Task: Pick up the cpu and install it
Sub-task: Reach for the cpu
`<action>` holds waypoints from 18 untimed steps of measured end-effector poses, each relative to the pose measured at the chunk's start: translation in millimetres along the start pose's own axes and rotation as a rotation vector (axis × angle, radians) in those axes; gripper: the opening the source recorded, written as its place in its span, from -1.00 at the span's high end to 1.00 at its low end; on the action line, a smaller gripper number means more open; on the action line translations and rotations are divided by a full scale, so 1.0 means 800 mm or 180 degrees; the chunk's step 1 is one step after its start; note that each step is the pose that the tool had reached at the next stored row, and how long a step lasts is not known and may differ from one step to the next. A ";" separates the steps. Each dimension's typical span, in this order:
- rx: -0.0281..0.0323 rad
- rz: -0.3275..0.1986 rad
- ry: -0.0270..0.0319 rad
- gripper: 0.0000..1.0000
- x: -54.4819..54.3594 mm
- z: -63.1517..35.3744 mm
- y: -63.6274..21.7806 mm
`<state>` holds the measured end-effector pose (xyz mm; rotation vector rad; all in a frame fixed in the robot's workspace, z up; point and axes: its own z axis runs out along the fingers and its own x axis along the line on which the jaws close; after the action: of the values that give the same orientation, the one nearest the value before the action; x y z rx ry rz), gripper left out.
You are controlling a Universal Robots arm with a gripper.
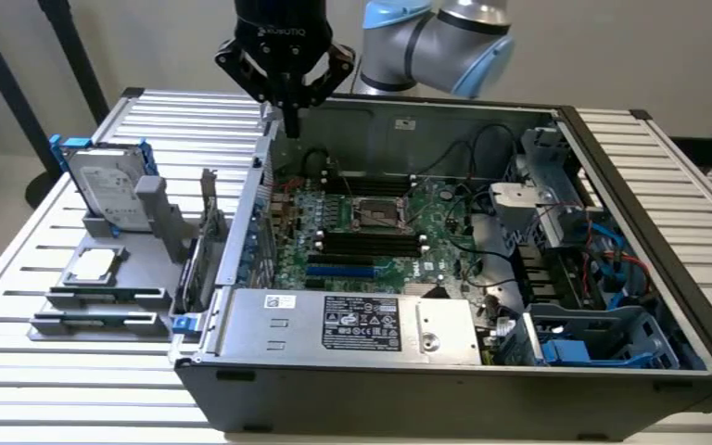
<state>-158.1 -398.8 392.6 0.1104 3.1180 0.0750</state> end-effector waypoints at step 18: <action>0.0000 0.0000 0.0000 0.79 0.102 -0.002 -0.007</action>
<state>-239.8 -398.8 392.6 0.1104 3.1180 0.0750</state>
